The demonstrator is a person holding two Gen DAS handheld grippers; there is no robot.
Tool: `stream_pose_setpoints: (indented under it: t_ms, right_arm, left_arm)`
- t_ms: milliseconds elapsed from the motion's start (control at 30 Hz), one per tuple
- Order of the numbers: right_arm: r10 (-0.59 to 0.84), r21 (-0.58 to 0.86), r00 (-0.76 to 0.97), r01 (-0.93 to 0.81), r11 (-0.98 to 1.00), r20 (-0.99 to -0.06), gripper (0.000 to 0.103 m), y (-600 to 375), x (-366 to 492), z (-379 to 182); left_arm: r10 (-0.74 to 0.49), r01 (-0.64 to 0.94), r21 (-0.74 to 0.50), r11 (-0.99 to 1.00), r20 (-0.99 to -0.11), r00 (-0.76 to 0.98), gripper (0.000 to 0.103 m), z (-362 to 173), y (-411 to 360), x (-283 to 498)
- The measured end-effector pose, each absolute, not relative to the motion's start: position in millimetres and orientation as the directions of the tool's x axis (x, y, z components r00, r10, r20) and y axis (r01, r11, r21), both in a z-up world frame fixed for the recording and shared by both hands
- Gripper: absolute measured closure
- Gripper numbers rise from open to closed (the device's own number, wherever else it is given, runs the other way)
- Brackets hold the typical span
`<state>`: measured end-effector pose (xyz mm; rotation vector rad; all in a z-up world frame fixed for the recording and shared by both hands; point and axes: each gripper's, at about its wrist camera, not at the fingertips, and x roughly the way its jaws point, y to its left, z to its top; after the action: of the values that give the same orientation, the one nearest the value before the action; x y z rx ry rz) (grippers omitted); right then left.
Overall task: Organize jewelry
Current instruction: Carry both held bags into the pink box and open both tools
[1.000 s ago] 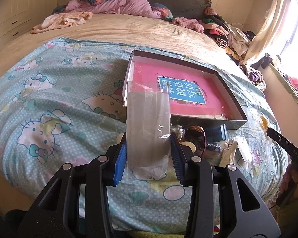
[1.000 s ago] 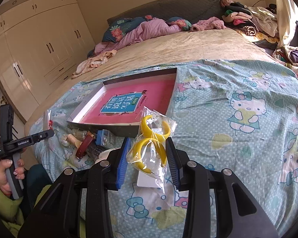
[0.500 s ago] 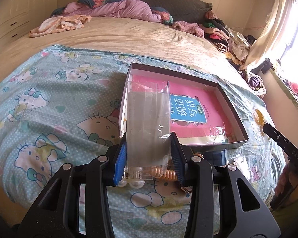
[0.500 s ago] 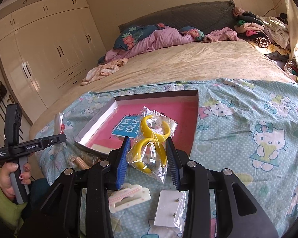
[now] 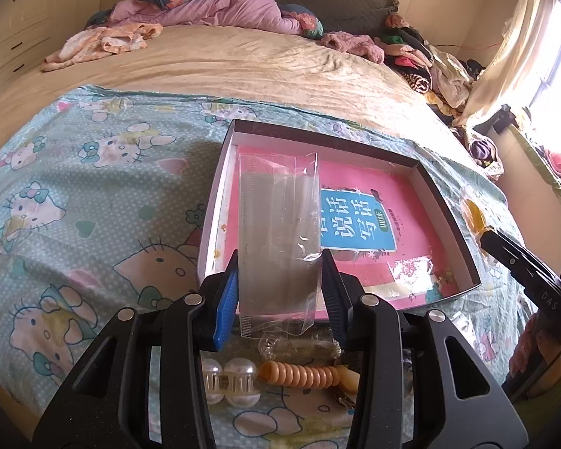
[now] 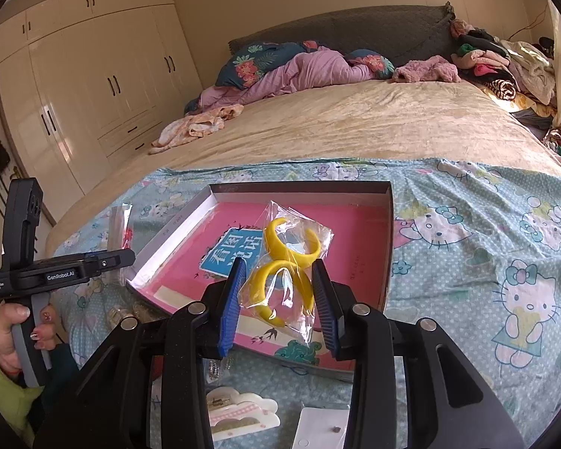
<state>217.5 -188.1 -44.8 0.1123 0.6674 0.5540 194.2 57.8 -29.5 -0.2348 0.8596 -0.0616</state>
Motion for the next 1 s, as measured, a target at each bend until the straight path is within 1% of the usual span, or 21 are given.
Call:
stream_pose_setpoints:
  t_ms: [400, 767, 900, 1000]
  right_arm:
    - [0.445, 0.232, 0.638, -0.393, 0.89, -0.628, 0.068, -188, 241, -75]
    - [0.411, 0.216, 0.627, -0.365, 0.905, -0.662, 0.068, -187, 248, -91]
    - [0.415, 0.229, 0.617, -0.36, 0.904, -0.668, 0.066, -188, 250, -94]
    - [0.416, 0.226, 0.608, -0.366, 0.903, -0.676, 0.061, -185, 249, -94]
  left_arm:
    - [-0.158, -0.029, -0.219, 0.975, -0.782, 0.603, 0.071, -55, 49, 222]
    - [-0.161, -0.012, -0.206, 0.978, -0.797, 0.583, 0.071, -65, 42, 227]
    - [-0.156, -0.008, -0.197, 0.98, -0.799, 0.581, 0.07, -66, 41, 228]
    - [-0.157, -0.003, -0.194, 0.981, -0.8, 0.579, 0.07, -66, 40, 229]
